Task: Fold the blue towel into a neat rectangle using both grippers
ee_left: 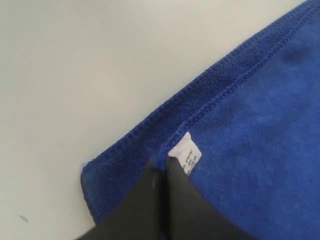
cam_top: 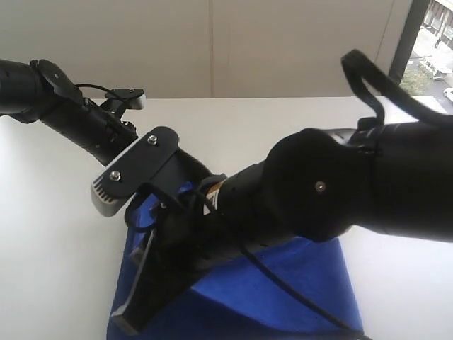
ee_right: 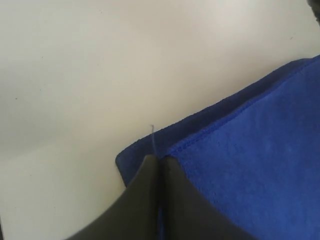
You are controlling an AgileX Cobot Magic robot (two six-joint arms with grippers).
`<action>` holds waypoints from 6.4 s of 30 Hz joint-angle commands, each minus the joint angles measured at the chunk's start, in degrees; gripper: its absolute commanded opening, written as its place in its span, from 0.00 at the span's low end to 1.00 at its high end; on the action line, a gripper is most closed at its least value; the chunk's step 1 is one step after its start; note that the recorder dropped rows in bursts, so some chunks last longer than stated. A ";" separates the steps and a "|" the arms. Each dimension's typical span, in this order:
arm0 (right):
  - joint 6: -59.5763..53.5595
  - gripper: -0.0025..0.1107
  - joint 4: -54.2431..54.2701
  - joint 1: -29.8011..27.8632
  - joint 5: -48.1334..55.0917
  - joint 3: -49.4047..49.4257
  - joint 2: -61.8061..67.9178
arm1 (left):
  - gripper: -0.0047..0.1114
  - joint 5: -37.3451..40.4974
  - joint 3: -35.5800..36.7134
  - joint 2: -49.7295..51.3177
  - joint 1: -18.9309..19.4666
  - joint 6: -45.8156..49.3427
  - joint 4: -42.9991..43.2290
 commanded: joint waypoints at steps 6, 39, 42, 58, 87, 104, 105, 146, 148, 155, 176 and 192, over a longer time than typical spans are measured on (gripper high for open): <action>-1.97 0.02 1.85 4.10 -1.98 -0.39 5.33 | 0.04 -0.47 -0.28 -0.80 0.14 -0.03 3.77; -2.68 0.02 4.00 8.54 -5.41 -2.25 16.31 | 0.04 0.50 -0.01 -0.69 0.14 -6.72 20.21; -2.68 0.02 4.20 9.39 -5.77 -2.25 16.89 | 0.04 0.90 -0.01 -0.69 0.14 -9.56 24.01; -2.76 0.04 4.98 9.85 -3.15 -2.35 18.24 | 0.04 2.42 -0.01 -0.69 0.14 -12.49 29.38; -2.77 0.55 3.59 4.34 -0.32 -2.84 11.48 | 0.61 6.72 -0.15 -0.69 0.14 -21.95 46.13; 0.92 0.23 -9.44 -13.87 0.39 -2.84 11.48 | 0.34 5.29 0.10 -10.36 0.14 -25.20 34.24; 0.92 0.17 -9.46 -15.15 -0.46 -2.84 11.59 | 0.19 5.73 0.58 -11.08 0.04 -24.38 32.04; -10.14 0.02 -6.50 -34.30 9.92 -36.31 42.68 | 0.04 -19.31 45.96 -24.42 -25.64 -24.61 18.82; -6.77 0.02 -9.75 -34.30 9.16 -36.31 42.68 | 0.04 -19.42 46.91 -24.42 -25.64 -24.61 18.32; -6.96 0.02 -8.63 -34.30 8.77 -36.34 42.09 | 0.04 -21.86 47.40 -25.40 -25.64 -24.61 16.38; -1.82 0.02 -15.22 -34.20 24.97 -9.20 20.82 | 0.04 -16.96 59.24 -66.44 -25.64 -27.32 17.01; 2.74 0.02 -17.46 -34.20 28.48 3.29 19.44 | 0.04 -17.19 59.83 -68.25 -25.64 -27.09 17.01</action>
